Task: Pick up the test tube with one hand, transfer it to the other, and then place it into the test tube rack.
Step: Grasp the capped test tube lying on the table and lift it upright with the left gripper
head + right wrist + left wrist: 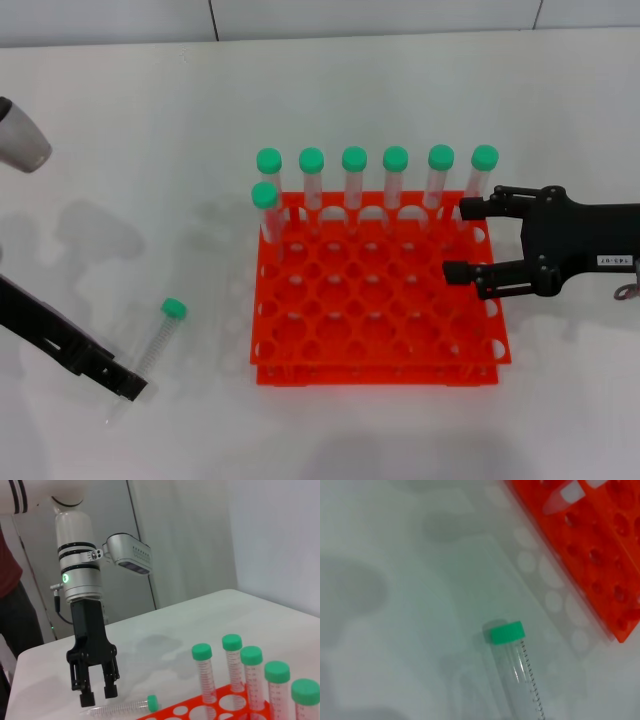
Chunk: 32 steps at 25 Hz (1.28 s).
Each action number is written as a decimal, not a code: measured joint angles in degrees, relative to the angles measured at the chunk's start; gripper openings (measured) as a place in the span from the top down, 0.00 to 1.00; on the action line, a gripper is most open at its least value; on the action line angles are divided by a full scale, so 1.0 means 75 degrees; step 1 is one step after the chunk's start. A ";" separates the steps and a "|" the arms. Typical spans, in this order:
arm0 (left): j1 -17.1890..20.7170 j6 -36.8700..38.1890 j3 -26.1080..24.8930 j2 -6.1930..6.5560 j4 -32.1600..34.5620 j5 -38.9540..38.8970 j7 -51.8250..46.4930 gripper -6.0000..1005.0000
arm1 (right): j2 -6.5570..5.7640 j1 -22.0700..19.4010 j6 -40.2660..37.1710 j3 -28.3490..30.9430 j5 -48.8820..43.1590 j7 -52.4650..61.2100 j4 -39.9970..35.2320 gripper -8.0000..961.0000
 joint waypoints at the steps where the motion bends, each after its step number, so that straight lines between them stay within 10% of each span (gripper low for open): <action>1: -0.0007 0.0001 0.0000 0.0002 -0.0001 0.0012 -0.0008 0.22 | 0.0000 -0.0001 -0.0004 0.0000 0.0000 0.0000 0.0000 0.10; 8: -0.0089 -0.0059 0.0010 -0.0031 0.0000 0.0297 -0.0080 0.37 | 0.0000 -0.0001 -0.0017 -0.0001 0.0000 -0.0002 0.0000 0.10; 32: -0.0483 -0.0078 0.0520 -0.0115 -0.0106 0.0412 -0.0487 0.38 | 0.0000 -0.0044 -0.0016 0.0010 0.0056 -0.0206 0.0077 0.10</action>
